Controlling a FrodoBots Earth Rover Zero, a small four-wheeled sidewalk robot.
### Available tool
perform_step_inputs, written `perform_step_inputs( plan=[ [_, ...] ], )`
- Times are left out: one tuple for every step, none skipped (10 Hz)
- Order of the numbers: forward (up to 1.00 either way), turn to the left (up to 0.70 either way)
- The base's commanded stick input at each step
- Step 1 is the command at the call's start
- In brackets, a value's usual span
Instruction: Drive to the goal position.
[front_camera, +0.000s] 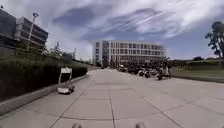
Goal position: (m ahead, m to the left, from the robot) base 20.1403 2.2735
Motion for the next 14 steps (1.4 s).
perform_step_inputs(
  plan=[
    [0.00,0.00],
    [0.00,0.00],
    [0.00,0.00],
    [0.02,0.00],
    [0.43,0.00],
    [0.45,0.00],
    [0.45,0.00],
    [0.45,0.00],
    [0.45,0.00],
    [0.45,0.00],
    [0.45,-0.02],
    [0.45,-0.14],
    [0.45,-0.26],
    [0.45,-0.26]
  ],
)
